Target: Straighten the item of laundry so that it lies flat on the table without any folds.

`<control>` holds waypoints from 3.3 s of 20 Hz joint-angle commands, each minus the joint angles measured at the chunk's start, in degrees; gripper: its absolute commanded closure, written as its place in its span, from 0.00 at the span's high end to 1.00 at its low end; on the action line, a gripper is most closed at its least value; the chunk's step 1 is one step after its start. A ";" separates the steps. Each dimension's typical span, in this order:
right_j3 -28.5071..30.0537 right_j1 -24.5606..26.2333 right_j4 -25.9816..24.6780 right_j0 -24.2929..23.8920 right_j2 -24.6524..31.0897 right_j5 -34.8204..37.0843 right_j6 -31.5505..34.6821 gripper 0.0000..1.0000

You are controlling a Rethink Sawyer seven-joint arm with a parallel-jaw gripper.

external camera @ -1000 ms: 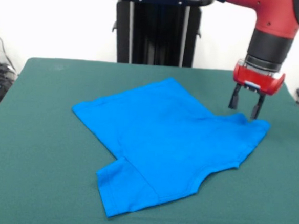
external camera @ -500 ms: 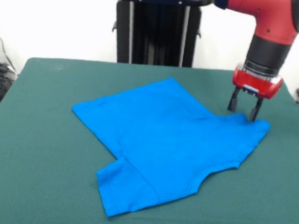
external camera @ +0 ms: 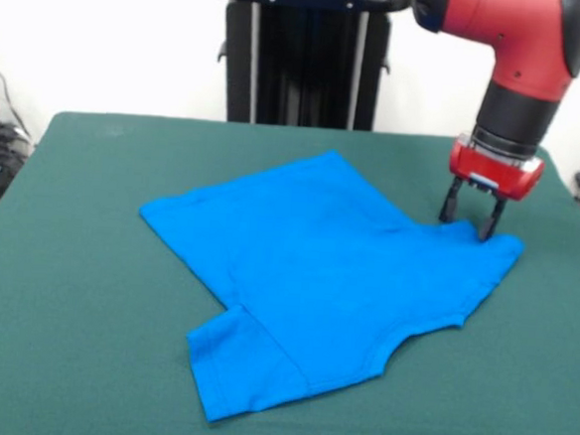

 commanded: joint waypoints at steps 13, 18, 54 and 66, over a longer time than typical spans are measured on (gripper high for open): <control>-1.69 6.74 7.01 3.13 4.29 -1.74 12.50 1.00; 3.41 1.99 6.74 6.10 2.65 2.57 12.90 1.00; 2.19 -13.33 5.35 -1.34 -0.98 18.26 8.87 1.00; -8.95 -4.32 6.03 -1.20 -3.01 19.11 10.18 1.00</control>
